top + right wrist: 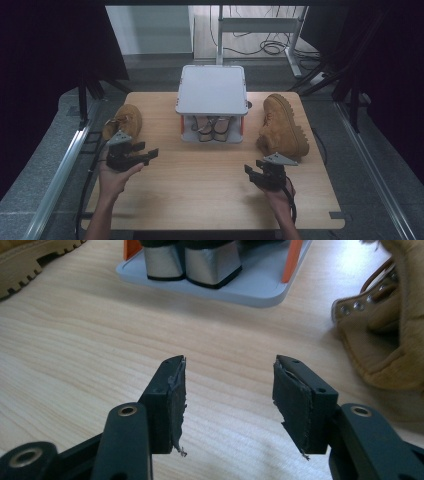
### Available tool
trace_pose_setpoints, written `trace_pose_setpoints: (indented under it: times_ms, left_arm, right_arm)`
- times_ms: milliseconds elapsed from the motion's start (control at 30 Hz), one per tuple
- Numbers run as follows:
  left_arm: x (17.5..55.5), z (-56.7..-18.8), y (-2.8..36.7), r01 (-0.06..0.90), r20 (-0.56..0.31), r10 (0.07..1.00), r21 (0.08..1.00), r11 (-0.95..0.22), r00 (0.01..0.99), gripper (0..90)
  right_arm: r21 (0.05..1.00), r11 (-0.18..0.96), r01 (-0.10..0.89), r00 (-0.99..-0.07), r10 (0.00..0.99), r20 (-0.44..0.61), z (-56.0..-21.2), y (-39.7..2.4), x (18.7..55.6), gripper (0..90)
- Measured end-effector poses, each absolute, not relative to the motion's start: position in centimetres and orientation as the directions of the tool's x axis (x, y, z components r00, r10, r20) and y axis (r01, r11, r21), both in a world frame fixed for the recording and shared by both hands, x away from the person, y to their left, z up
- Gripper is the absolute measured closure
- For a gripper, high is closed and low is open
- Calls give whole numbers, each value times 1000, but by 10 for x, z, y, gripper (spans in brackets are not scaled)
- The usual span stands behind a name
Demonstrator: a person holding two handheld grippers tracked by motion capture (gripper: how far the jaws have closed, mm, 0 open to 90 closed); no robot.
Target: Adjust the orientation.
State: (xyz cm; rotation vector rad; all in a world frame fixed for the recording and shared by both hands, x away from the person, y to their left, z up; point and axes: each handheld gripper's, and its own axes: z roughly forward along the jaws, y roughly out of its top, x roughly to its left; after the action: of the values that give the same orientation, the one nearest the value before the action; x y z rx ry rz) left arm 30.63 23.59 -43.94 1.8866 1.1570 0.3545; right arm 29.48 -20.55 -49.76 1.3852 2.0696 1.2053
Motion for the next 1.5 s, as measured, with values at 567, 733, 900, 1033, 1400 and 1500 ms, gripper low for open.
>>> trace_pose_setpoints:
  times_ms: [567,733,900,1033,1400,1500]
  left_arm:
    - [307,-466,232,628,-222,810,747,-215,542,350]
    - [304,-463,237,628,-231,822,756,-186,521,342]
    - [304,-459,241,623,-242,823,765,-164,514,341]
    - [304,-461,239,624,-238,822,762,-173,518,341]
    - [302,-467,238,634,-233,820,749,-192,523,341]
    - [300,-468,239,639,-233,823,746,-191,519,340]
  right_arm:
    - [829,158,536,-375,925,66,-454,-220,319,454]
    - [820,178,544,-354,935,31,-446,-225,328,439]
    - [794,227,564,-344,938,-24,-442,-228,340,420]
    - [780,249,575,-332,942,-56,-441,-227,347,415]
    - [755,242,609,-284,956,-77,-444,-235,357,421]
    - [743,262,616,-273,956,-111,-448,-231,363,382]
